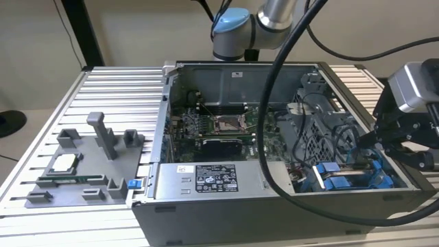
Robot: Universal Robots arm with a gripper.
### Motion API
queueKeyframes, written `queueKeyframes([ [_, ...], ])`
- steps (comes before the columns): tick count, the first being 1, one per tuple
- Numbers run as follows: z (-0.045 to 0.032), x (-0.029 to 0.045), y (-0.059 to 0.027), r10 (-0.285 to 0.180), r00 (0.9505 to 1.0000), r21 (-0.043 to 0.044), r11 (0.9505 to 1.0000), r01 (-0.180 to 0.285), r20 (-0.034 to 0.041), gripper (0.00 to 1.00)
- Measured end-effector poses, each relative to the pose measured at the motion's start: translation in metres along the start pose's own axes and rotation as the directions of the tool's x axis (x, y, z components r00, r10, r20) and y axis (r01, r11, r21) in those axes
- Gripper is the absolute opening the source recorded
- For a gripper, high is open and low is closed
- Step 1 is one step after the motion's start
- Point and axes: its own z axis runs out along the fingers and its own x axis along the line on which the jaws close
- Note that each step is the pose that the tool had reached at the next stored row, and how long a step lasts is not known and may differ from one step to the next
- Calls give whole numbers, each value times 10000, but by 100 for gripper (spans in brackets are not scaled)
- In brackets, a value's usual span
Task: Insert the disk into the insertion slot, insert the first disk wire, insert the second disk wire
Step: 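Insert the second disk wire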
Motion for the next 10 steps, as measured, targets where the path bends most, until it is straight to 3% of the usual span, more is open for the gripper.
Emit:
queueKeyframes([
  [6, 2, 9, 157, 49, 10000, 46, 10000, -49, 5, 0],
  [10, 6, 16, 237, 15, 10000, 141, 9999, -15, 13, 0],
])
